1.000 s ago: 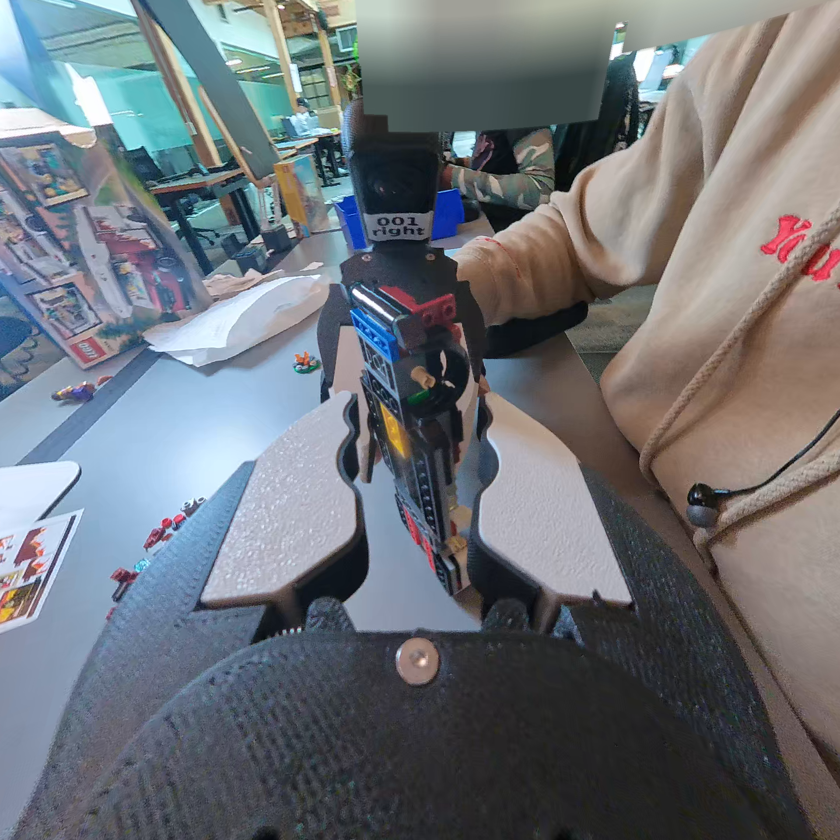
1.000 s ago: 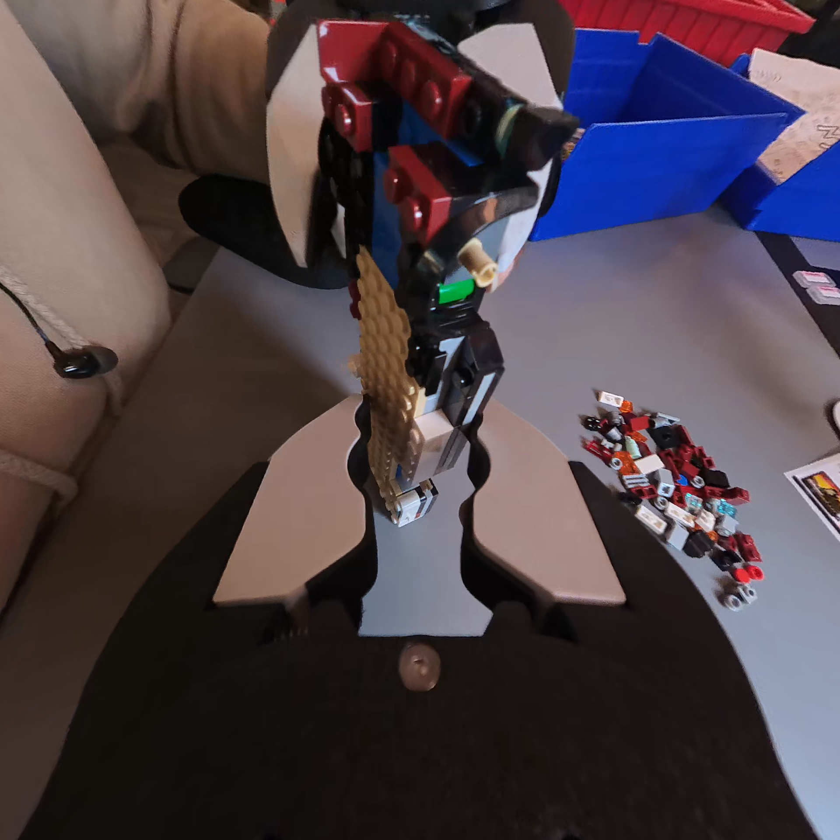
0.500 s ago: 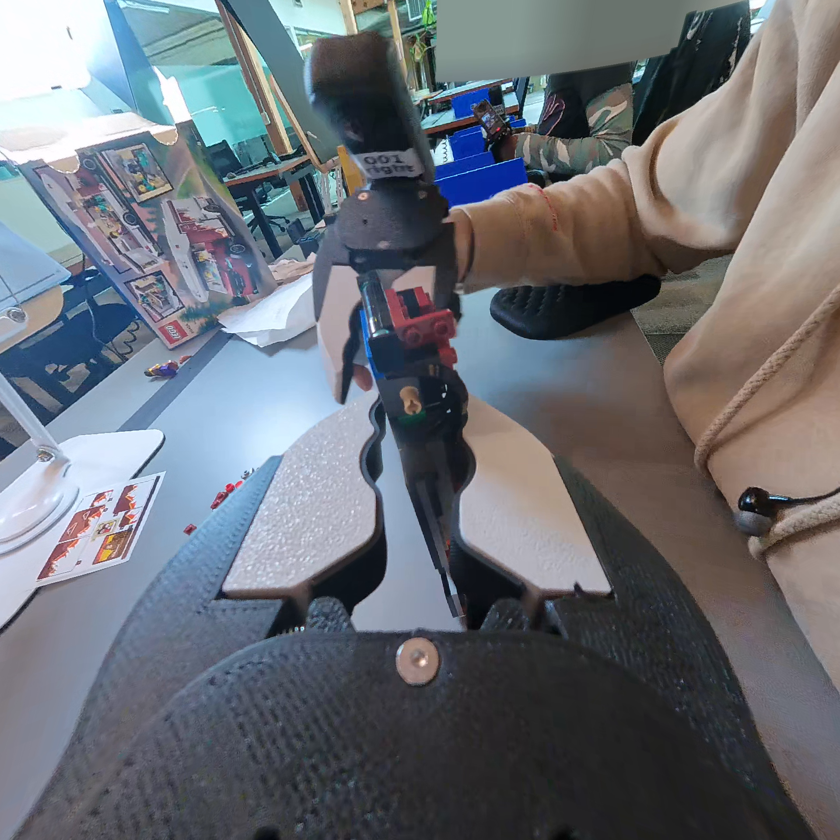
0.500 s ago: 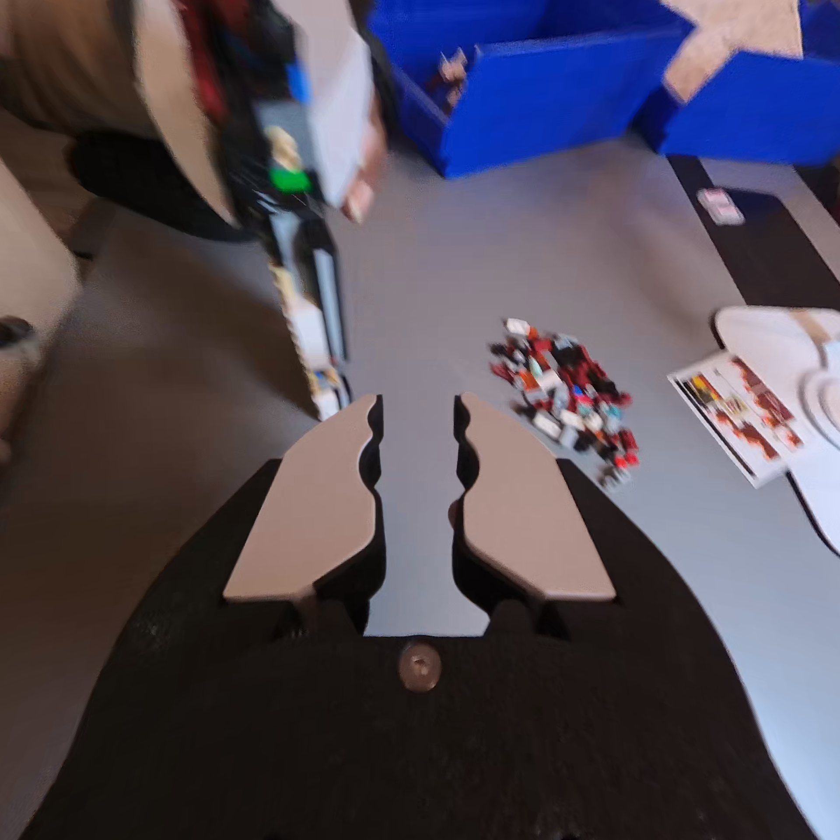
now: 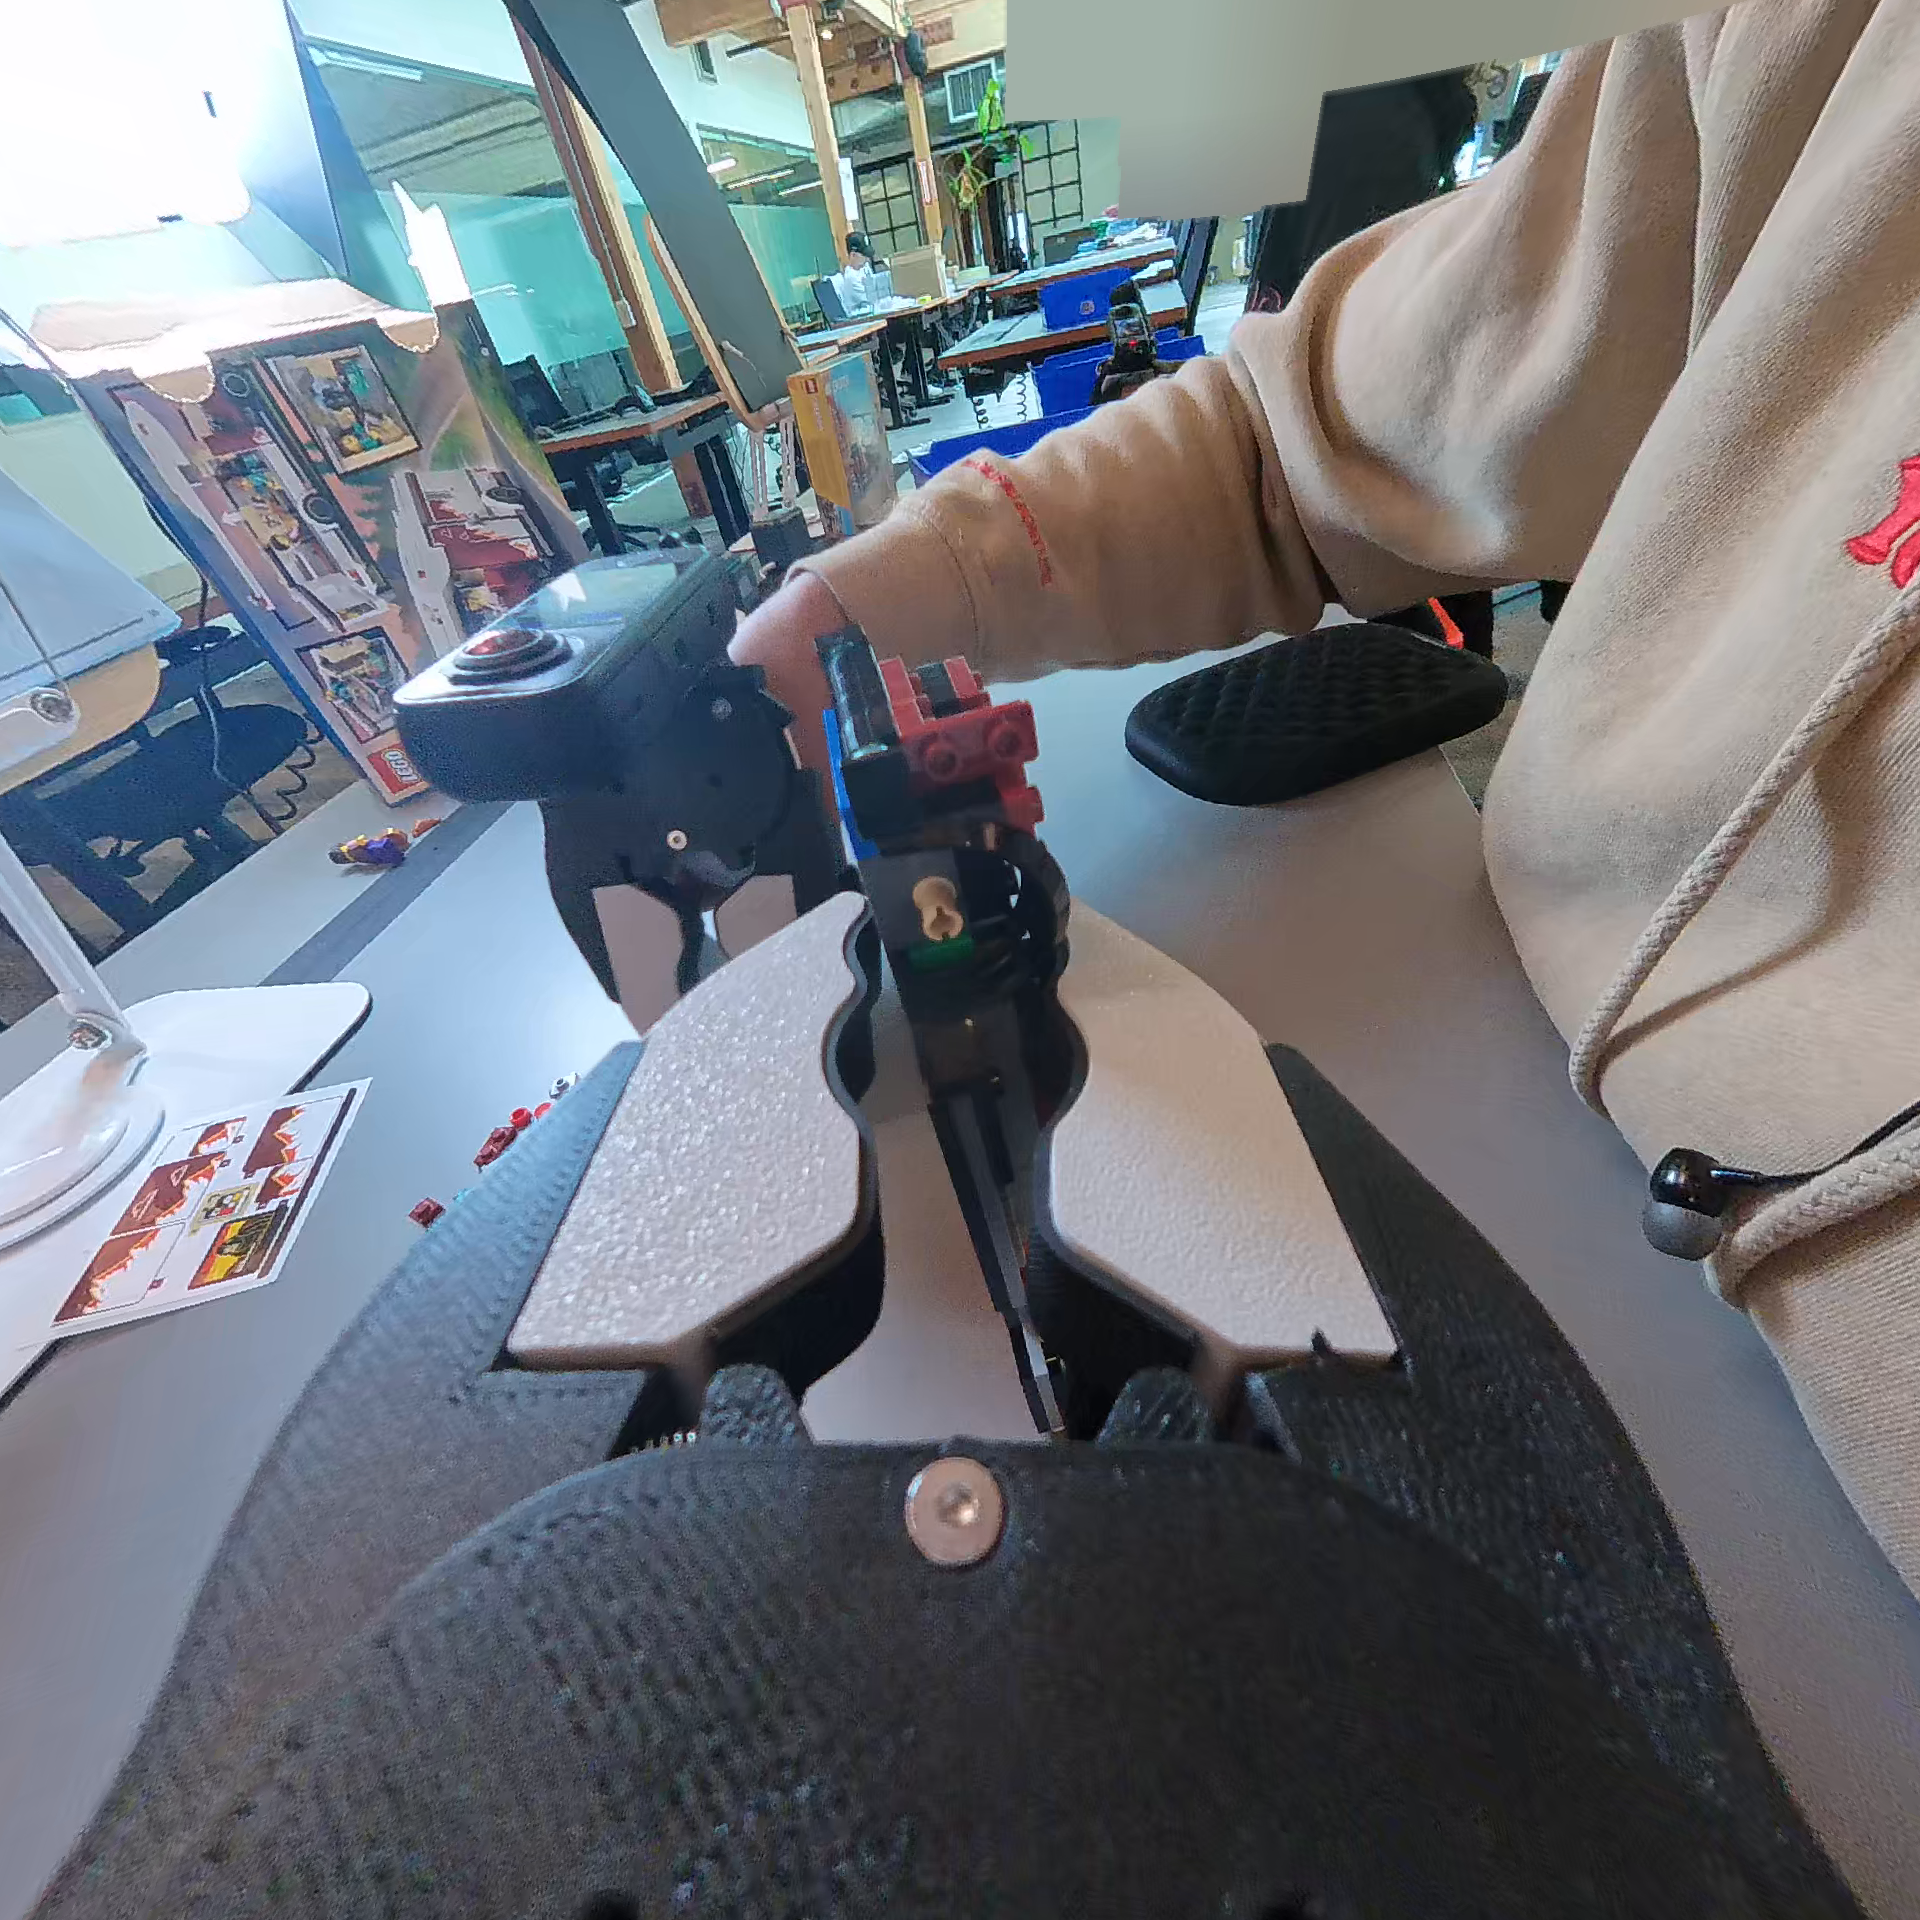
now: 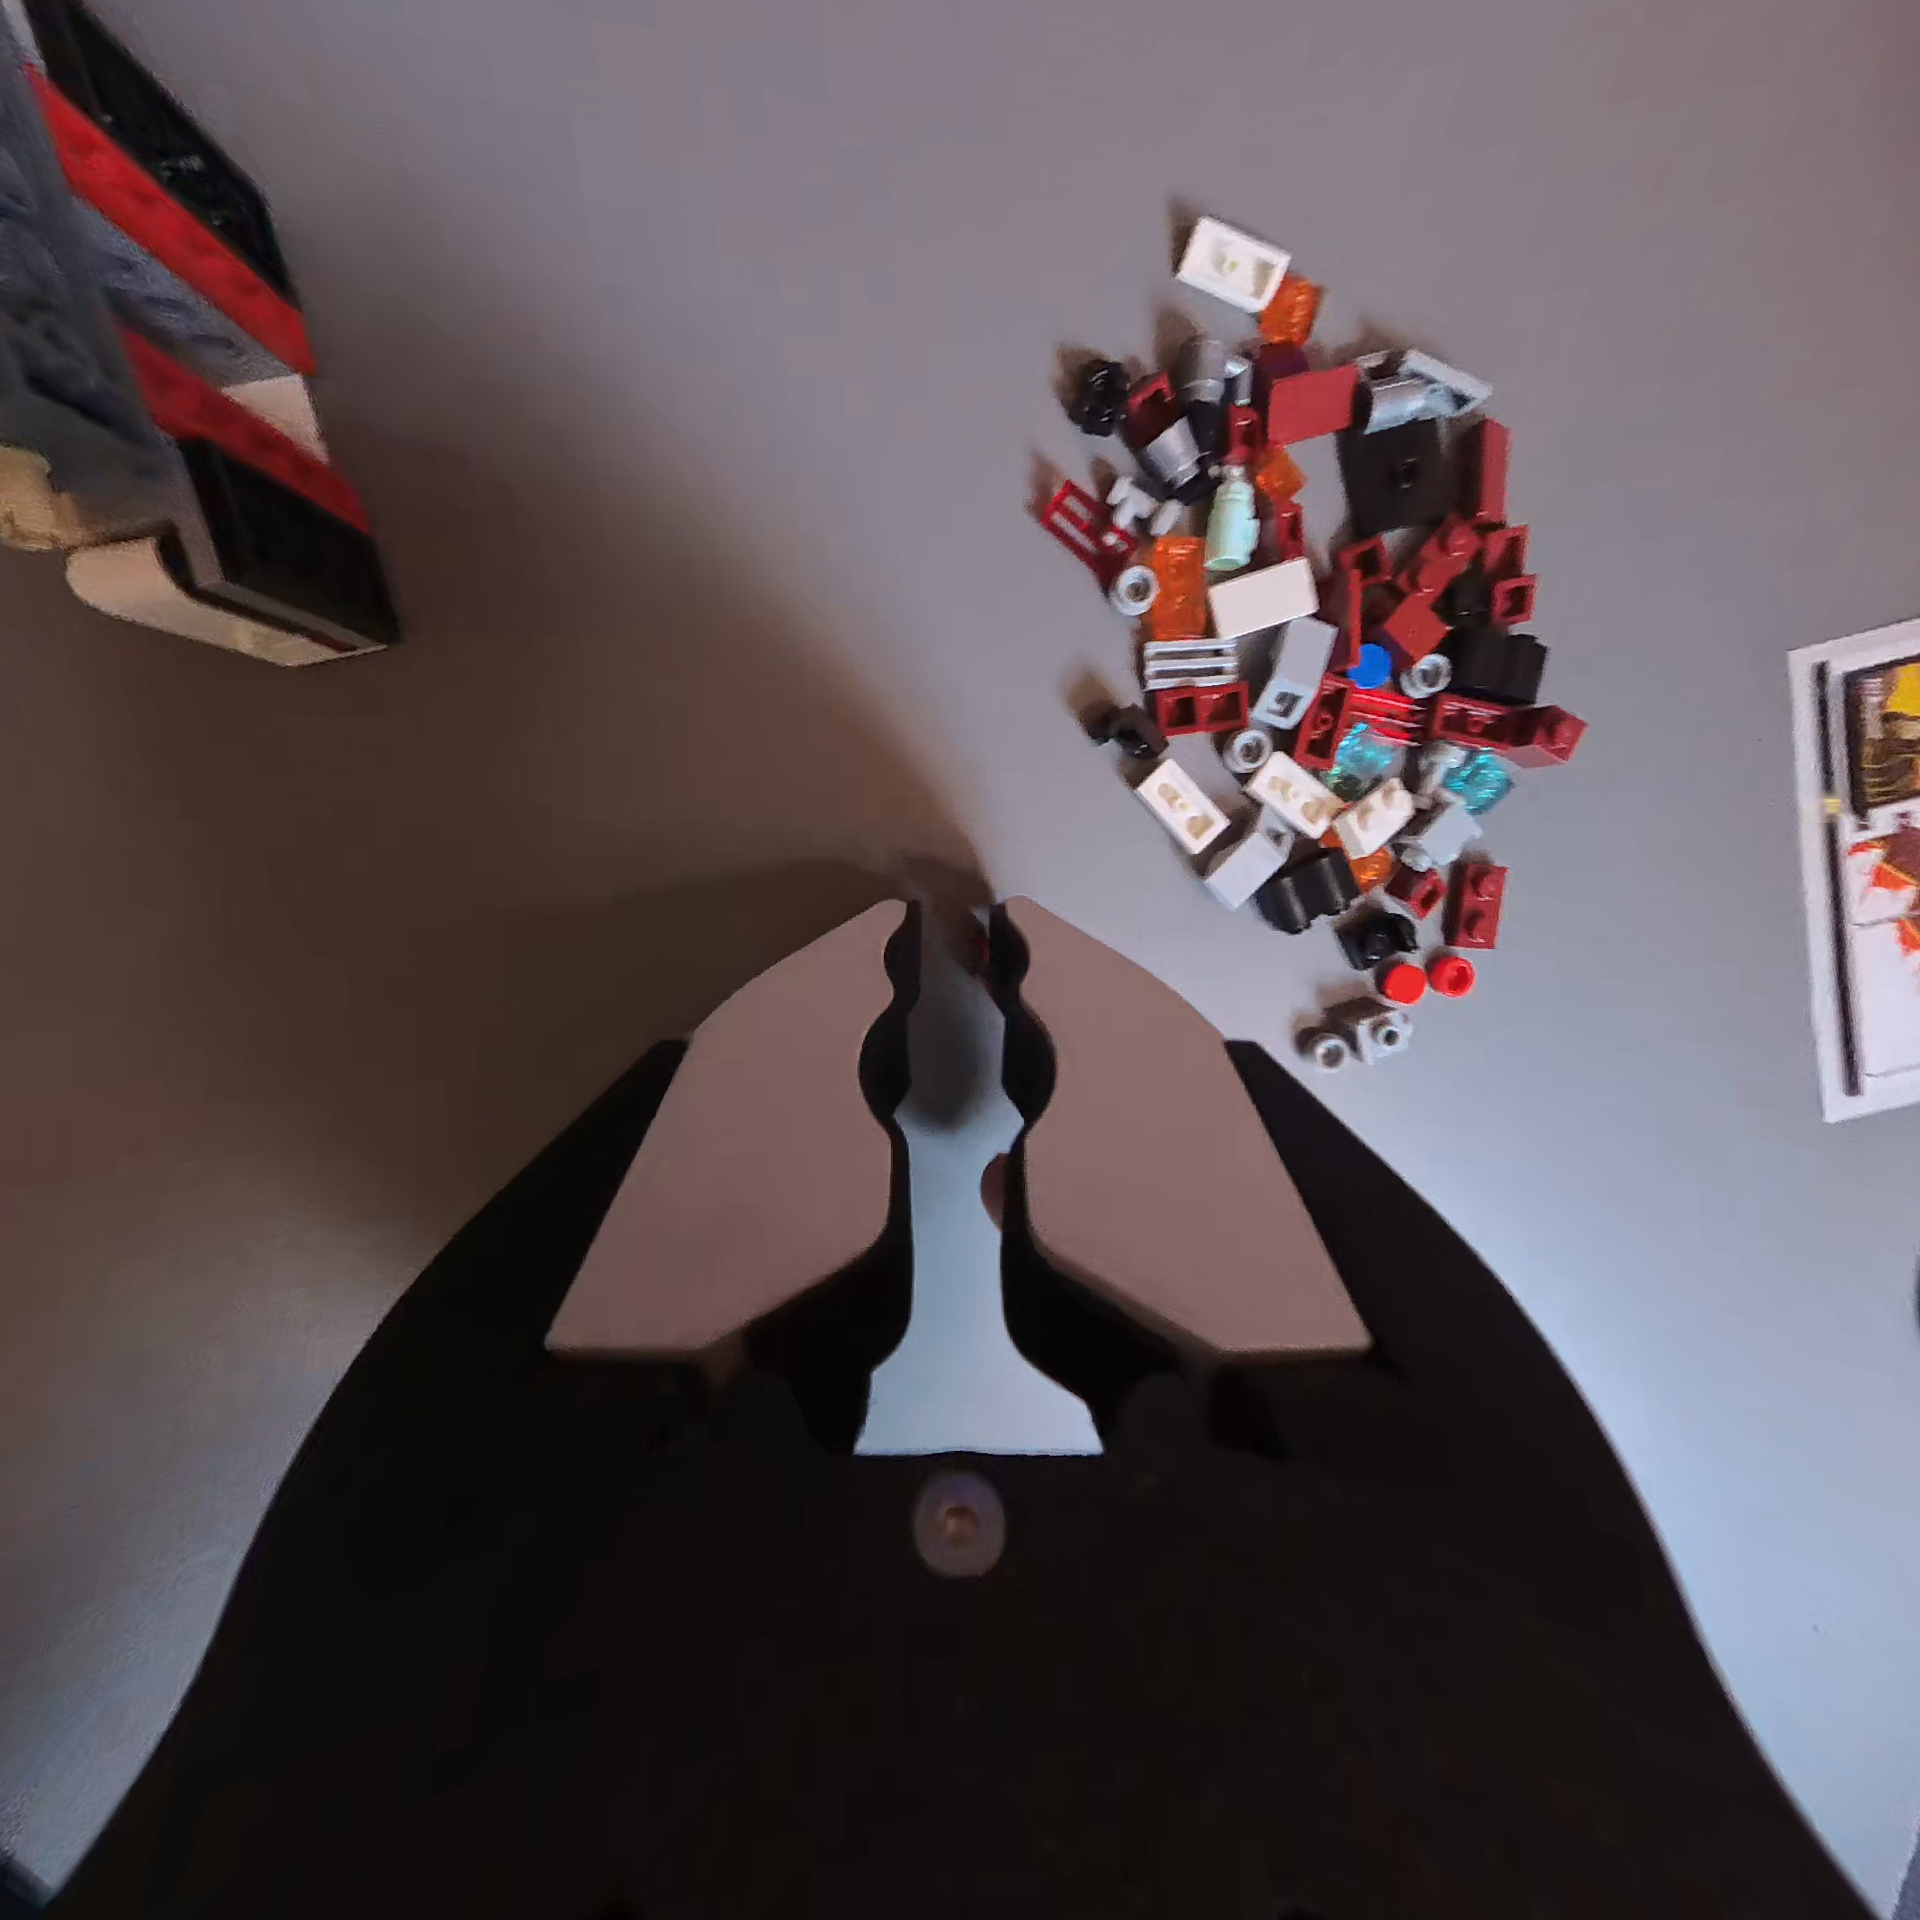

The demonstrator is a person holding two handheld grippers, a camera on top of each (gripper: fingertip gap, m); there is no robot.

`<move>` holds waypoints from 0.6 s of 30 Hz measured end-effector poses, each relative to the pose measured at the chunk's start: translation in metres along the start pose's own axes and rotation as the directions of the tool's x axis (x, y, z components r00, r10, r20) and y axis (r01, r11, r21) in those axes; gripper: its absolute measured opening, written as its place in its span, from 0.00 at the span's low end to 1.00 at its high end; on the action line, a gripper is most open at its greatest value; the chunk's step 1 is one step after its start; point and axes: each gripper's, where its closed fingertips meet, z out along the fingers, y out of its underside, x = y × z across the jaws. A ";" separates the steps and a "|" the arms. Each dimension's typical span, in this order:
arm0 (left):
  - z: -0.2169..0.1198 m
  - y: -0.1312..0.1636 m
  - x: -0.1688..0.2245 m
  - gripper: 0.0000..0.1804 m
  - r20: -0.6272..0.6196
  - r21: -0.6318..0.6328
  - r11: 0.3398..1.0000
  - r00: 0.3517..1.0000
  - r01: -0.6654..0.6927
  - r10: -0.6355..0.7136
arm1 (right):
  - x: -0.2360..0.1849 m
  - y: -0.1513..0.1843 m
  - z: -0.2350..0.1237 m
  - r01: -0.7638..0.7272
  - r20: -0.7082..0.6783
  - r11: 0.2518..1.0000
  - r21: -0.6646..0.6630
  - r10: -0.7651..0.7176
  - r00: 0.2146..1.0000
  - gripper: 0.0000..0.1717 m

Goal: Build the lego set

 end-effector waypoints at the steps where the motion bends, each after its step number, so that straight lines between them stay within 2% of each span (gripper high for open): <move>1: 0.000 0.000 0.000 0.15 0.001 0.001 1.000 1.000 0.000 0.000 | -0.007 0.003 -0.002 0.003 0.039 1.000 -0.022 -0.003 0.999 0.07; 3: -0.001 0.000 -0.001 0.15 -0.001 0.006 1.000 1.000 0.006 -0.006 | -0.029 0.013 -0.011 0.015 0.140 0.998 -0.065 -0.006 0.990 0.06; 5: -0.002 0.000 -0.002 0.15 0.001 0.008 1.000 1.000 0.010 -0.010 | -0.040 0.025 -0.022 0.025 0.163 0.995 -0.099 -0.009 0.987 0.06; 9: -0.002 0.000 -0.002 0.15 0.003 0.010 1.000 1.000 0.012 -0.012 | -0.026 0.028 -0.038 -0.062 0.034 0.997 -0.042 0.063 0.997 0.07; 12: -0.002 0.001 -0.004 0.15 0.011 0.008 1.000 1.000 0.015 -0.015 | -0.014 0.021 -0.031 -0.163 -0.039 0.986 0.023 0.164 0.986 0.09; 15: -0.002 0.001 -0.005 0.15 0.023 0.007 1.000 1.000 0.015 -0.015 | -0.010 0.018 -0.018 -0.270 -0.031 0.962 0.036 0.271 0.962 0.12; 18: -0.001 0.000 -0.004 0.16 0.031 0.003 1.000 1.000 0.004 -0.004 | -0.006 0.015 -0.009 -0.308 -0.025 0.950 0.047 0.309 0.951 0.12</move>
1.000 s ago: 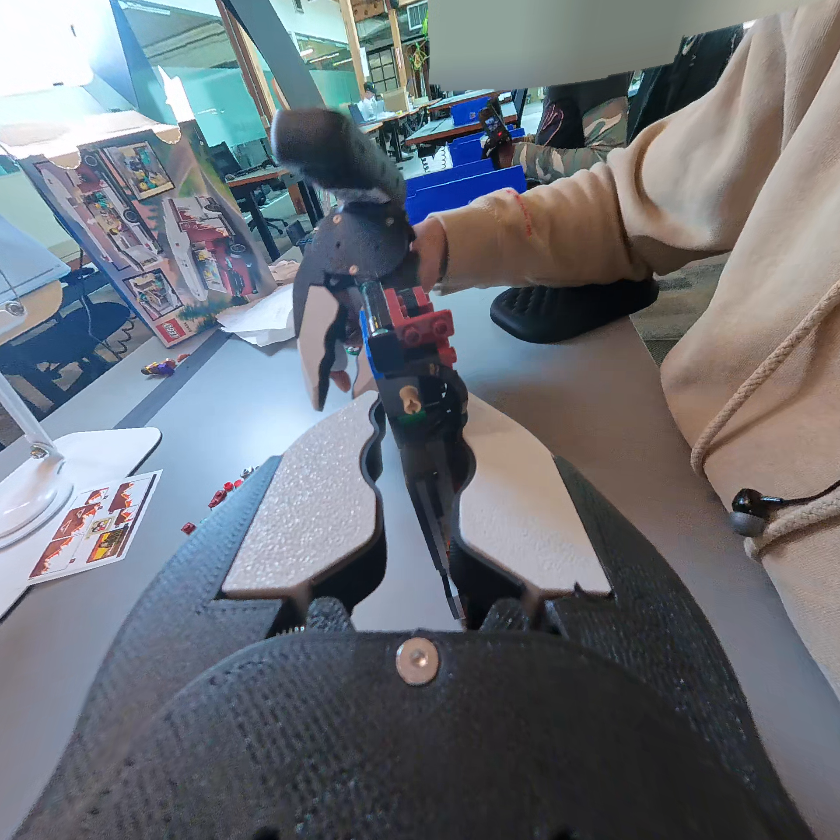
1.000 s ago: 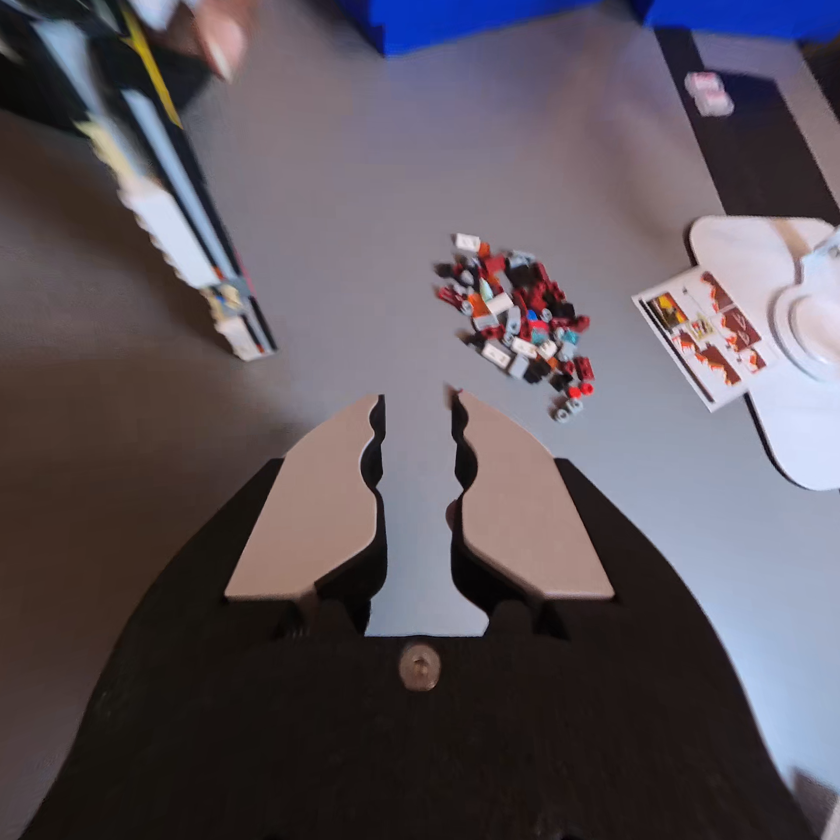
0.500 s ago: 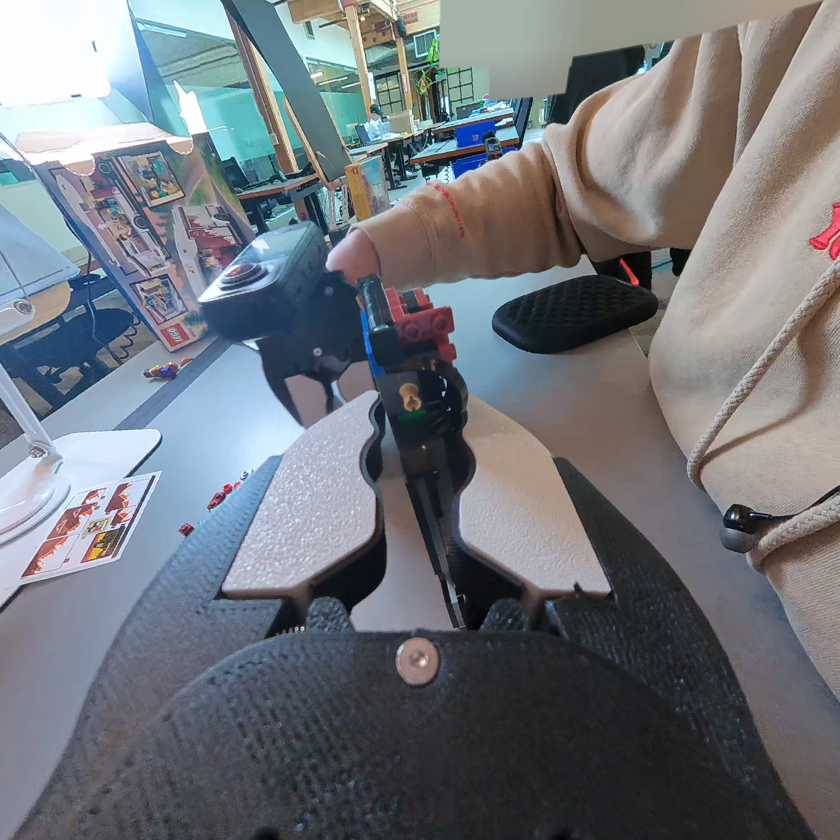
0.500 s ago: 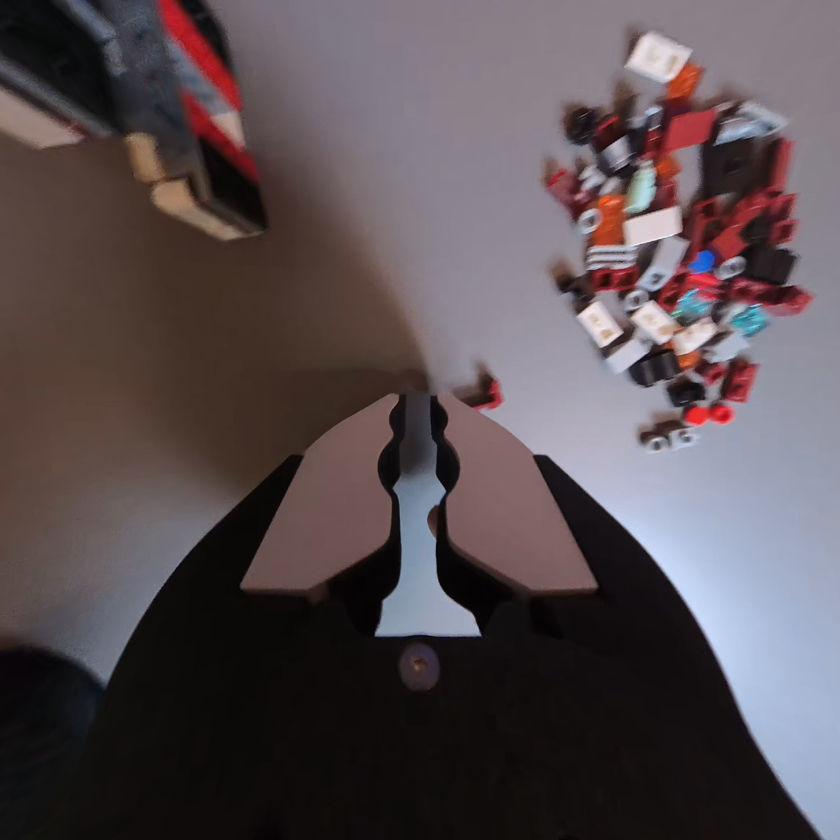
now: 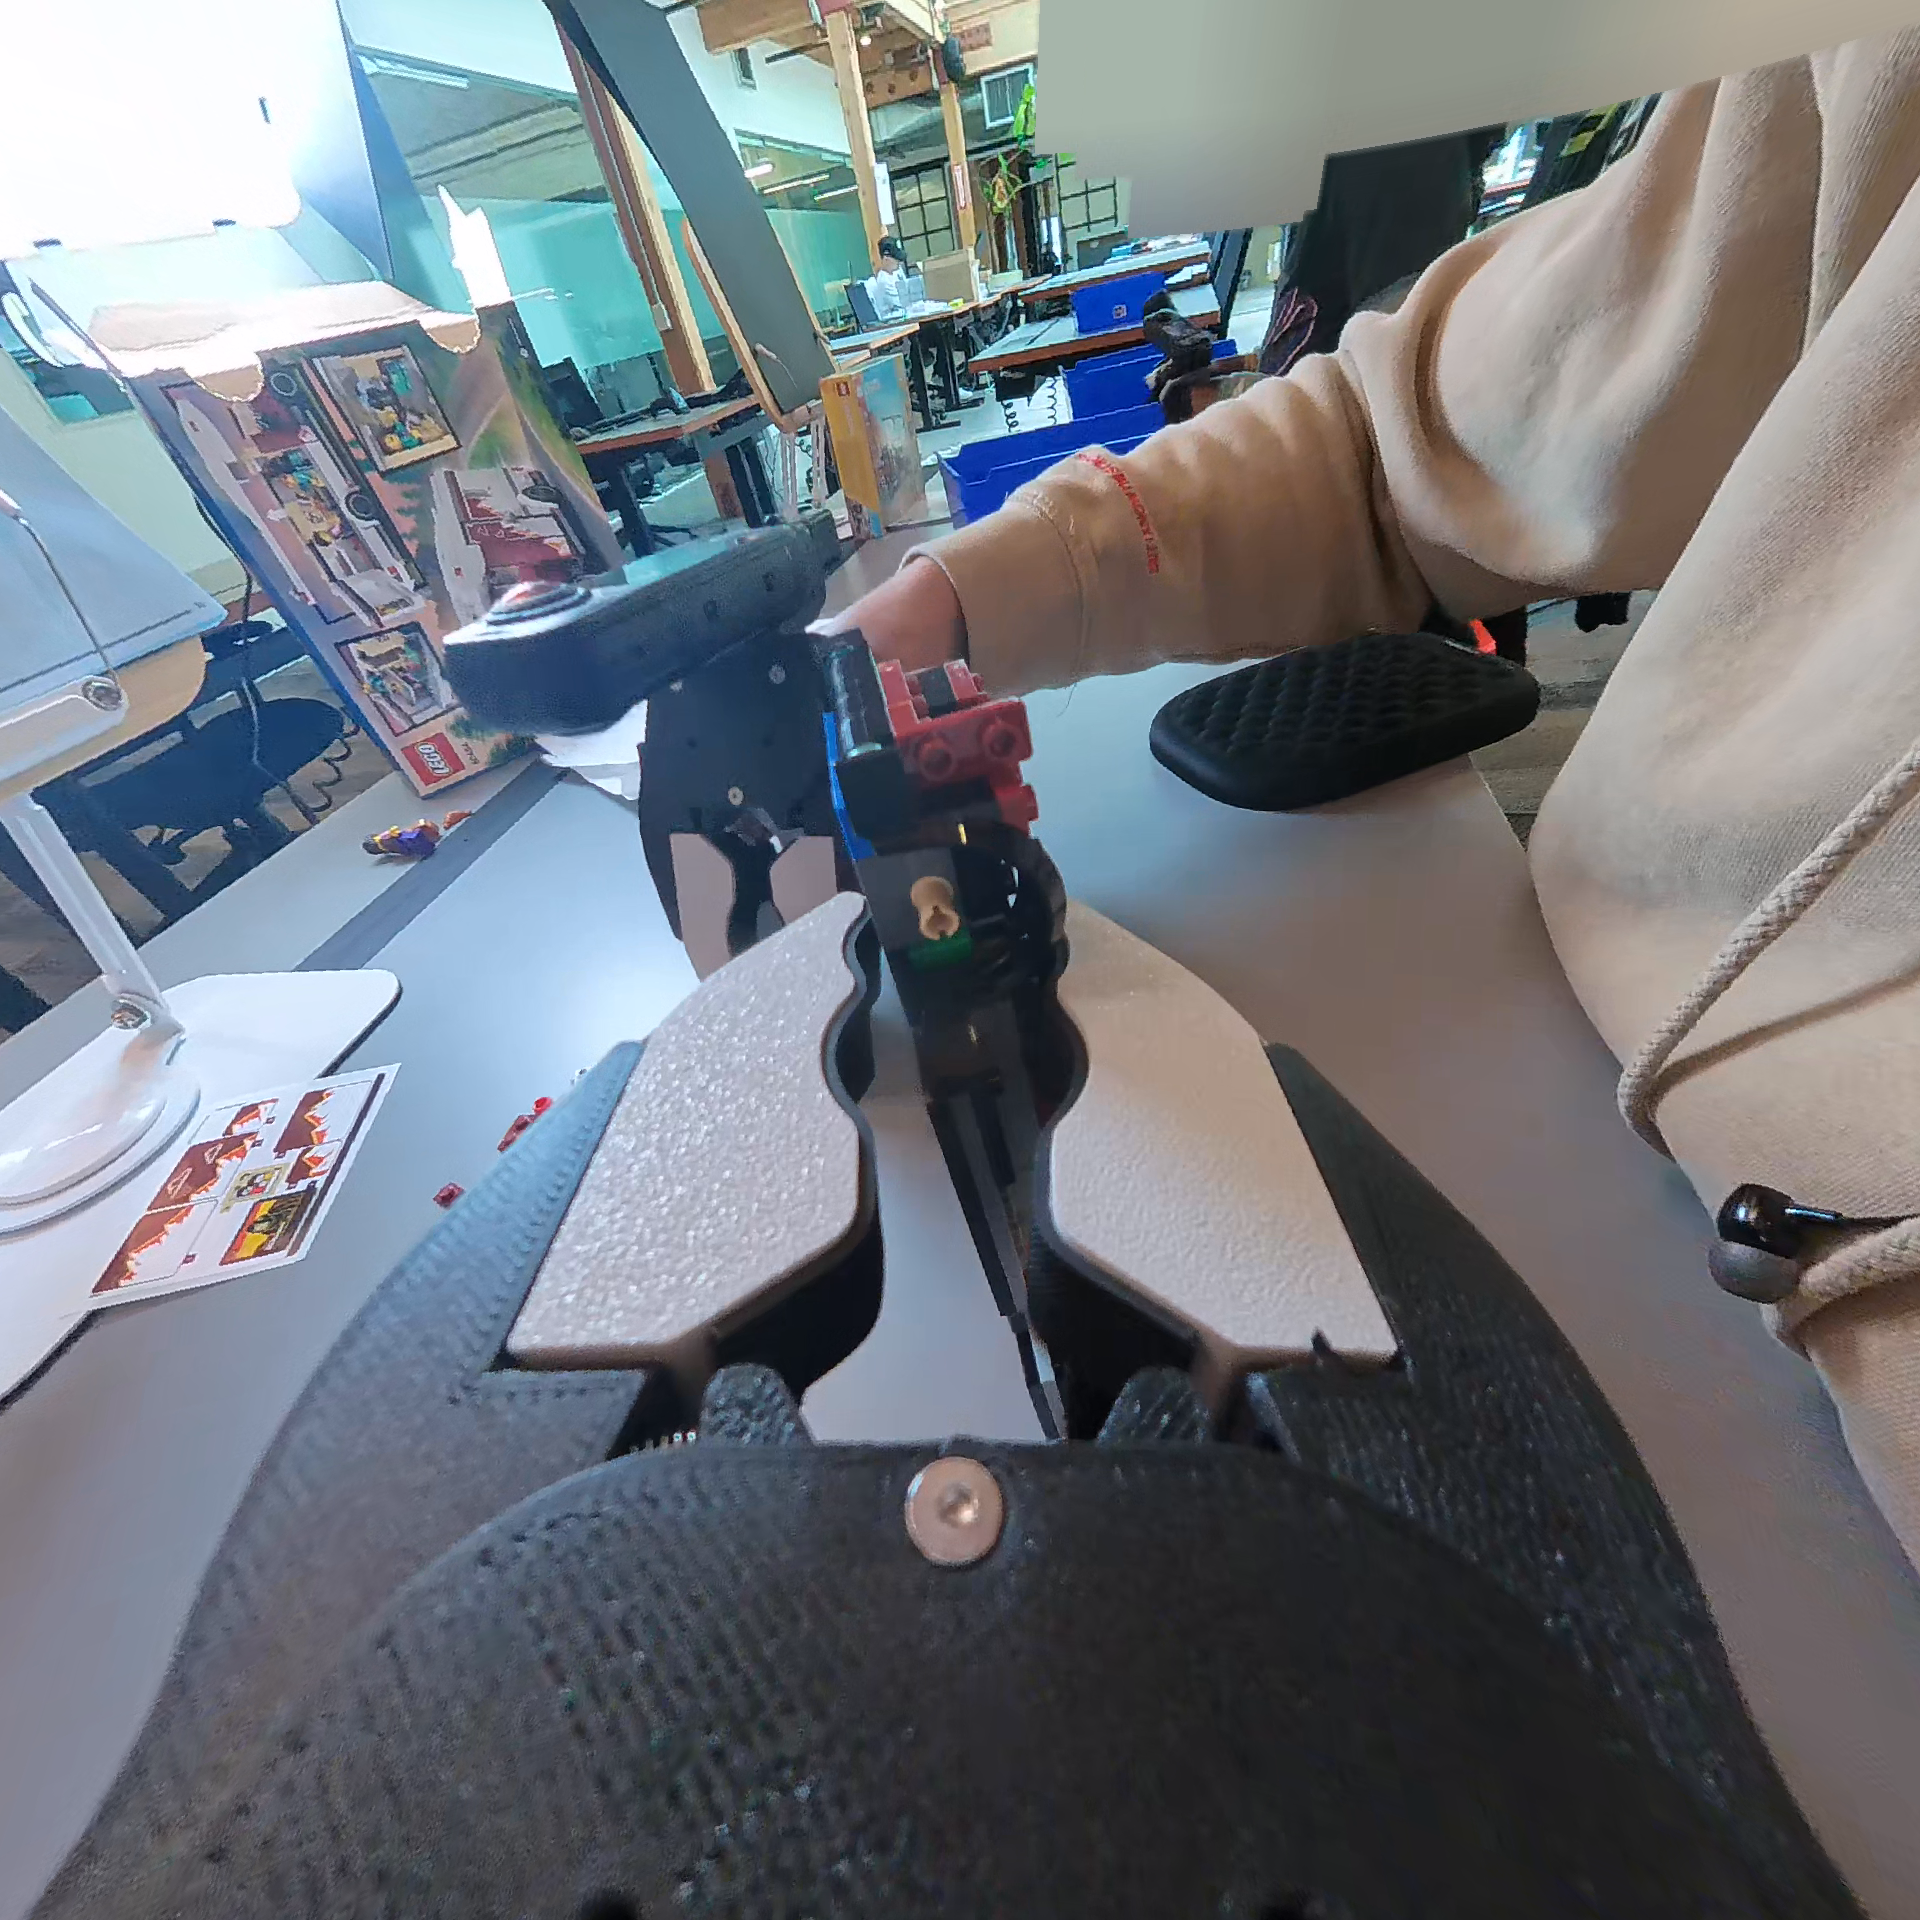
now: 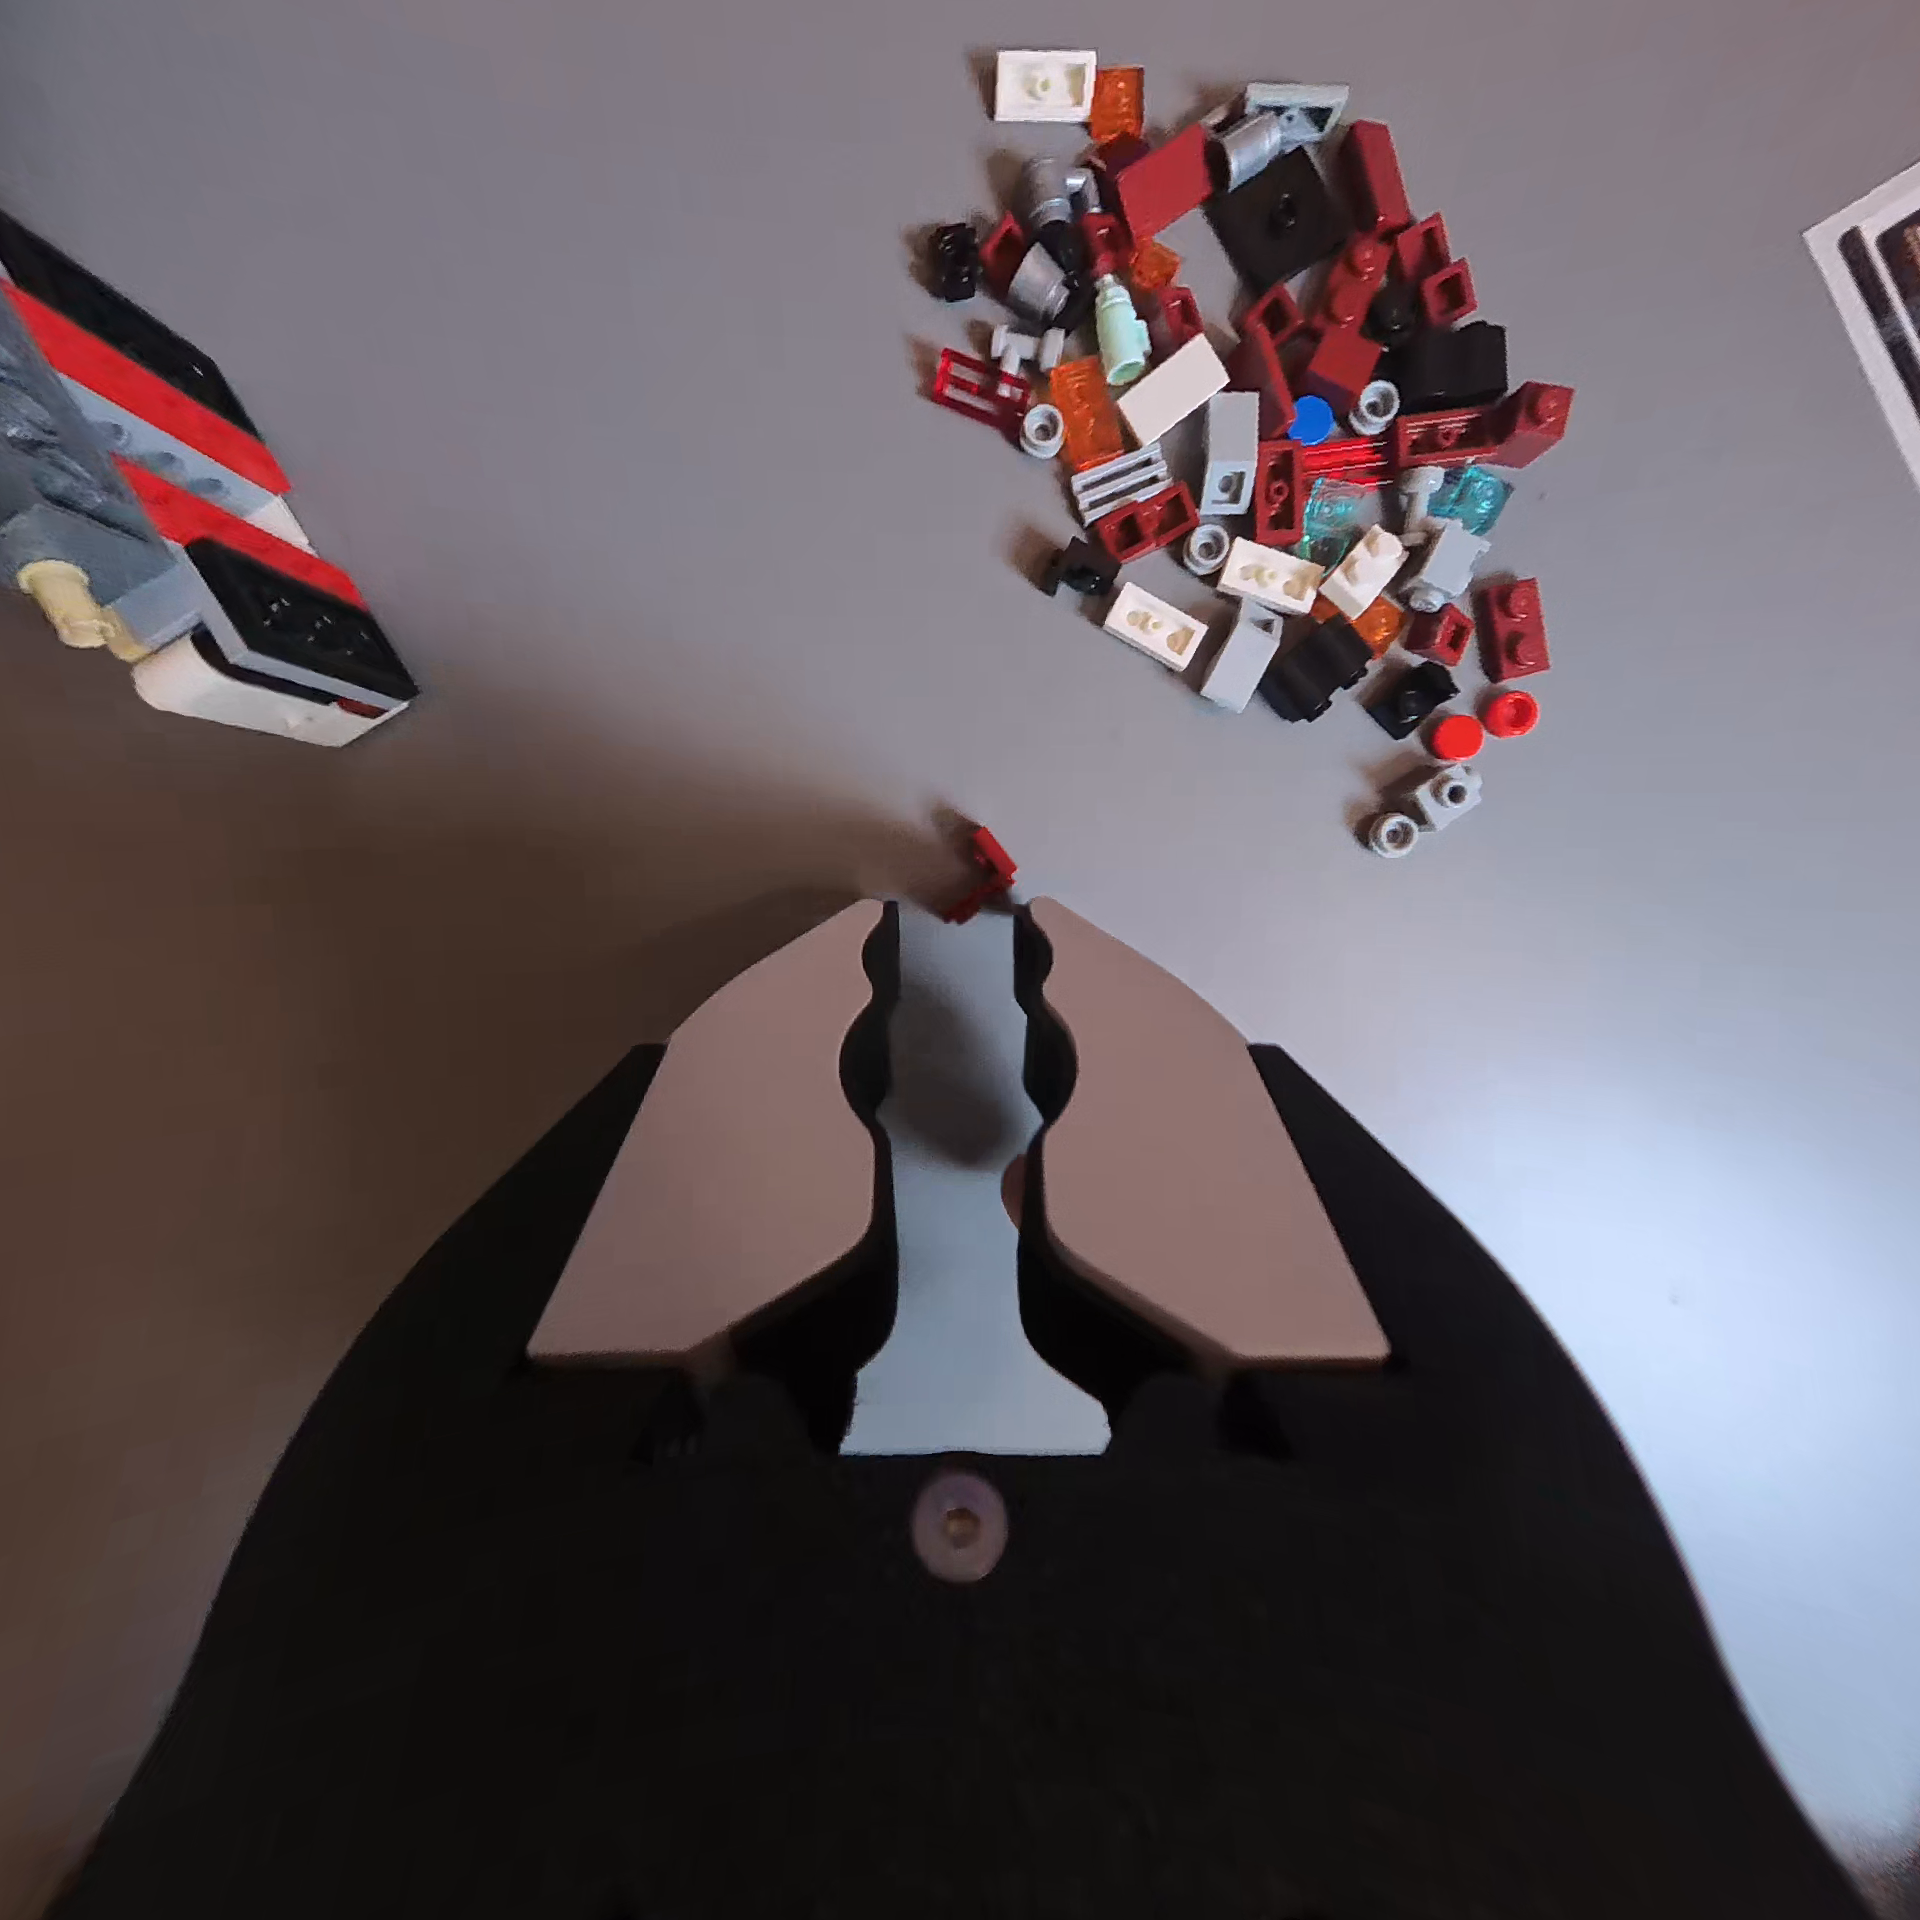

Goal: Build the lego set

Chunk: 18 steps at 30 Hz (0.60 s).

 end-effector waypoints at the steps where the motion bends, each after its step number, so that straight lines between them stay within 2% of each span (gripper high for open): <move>1: 0.000 0.000 0.000 0.16 0.003 -0.001 1.000 1.000 -0.006 0.006 | -0.001 -0.001 0.002 0.000 0.005 1.000 0.001 0.000 1.000 0.12; 8: -0.001 -0.002 0.000 0.16 0.010 0.002 1.000 1.000 -0.013 0.013 | -0.002 -0.003 0.004 0.031 -0.027 0.999 0.017 -0.031 0.999 0.03; 18: -0.007 -0.012 -0.002 0.17 0.021 0.037 0.999 1.000 -0.016 0.015 | -0.014 -0.002 -0.004 0.102 -0.066 0.992 0.074 -0.097 0.993 0.02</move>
